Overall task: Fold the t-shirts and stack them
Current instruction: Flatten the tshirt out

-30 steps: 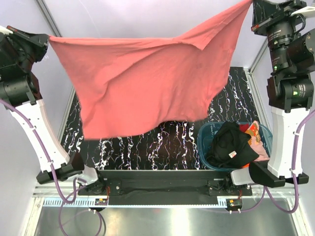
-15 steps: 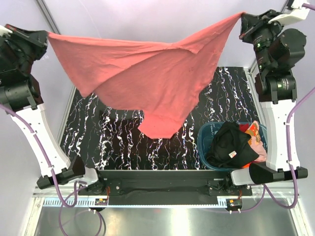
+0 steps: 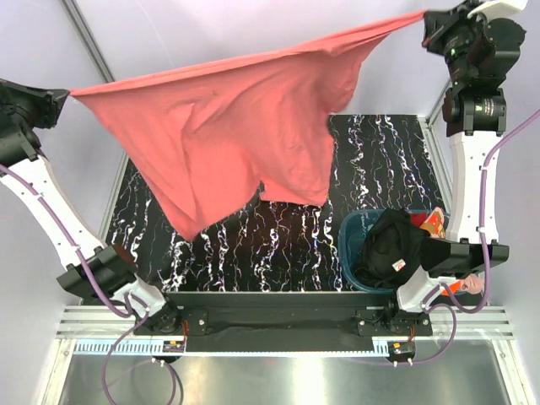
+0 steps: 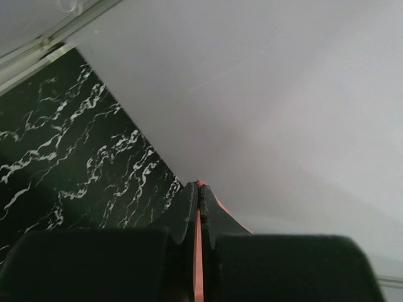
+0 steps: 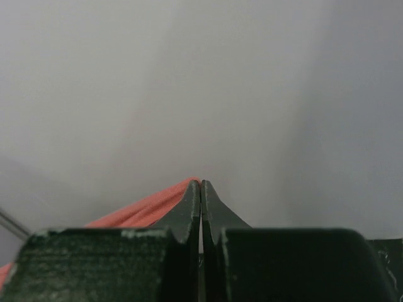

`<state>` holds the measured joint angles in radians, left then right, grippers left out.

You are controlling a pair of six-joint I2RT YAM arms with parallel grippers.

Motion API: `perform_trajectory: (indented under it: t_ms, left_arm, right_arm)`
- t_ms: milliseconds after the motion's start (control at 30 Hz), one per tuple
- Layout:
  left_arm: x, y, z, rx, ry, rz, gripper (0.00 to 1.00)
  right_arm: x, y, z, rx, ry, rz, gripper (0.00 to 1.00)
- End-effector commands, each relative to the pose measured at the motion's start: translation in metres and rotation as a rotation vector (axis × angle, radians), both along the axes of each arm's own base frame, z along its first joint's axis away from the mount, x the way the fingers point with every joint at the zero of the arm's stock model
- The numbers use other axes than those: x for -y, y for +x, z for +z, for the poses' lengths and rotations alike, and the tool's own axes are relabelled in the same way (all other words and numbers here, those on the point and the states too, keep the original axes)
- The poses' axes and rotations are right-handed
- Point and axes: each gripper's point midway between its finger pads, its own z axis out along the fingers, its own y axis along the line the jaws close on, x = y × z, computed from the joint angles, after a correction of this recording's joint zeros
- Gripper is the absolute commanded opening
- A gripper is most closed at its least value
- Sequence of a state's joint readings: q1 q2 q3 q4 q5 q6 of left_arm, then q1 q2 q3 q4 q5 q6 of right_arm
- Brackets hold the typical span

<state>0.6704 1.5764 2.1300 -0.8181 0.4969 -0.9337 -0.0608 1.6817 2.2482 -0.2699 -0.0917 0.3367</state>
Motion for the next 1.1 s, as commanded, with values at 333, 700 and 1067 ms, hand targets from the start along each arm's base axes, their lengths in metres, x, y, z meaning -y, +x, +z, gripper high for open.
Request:
perform_trajectory:
  t_ms: [333, 700, 1067]
  left_arm:
    - [0.135, -0.006, 0.110, 0.380, 0.252, -0.284, 0.00]
    - [0.195, -0.142, 0.249, 0.804, 0.412, -0.334, 0.00]
    - [0.102, -0.046, 0.180, 0.610, 0.159, -0.045, 0.00]
  right_arm:
    - [-0.040, -0.071, 0.076, 0.189, 0.113, 0.286, 0.00]
    - [-0.070, -0.231, 0.173, 0.470, 0.031, 0.376, 0.00]
    - [-0.030, -0.152, 0.168, 0.522, 0.088, 0.175, 0.00]
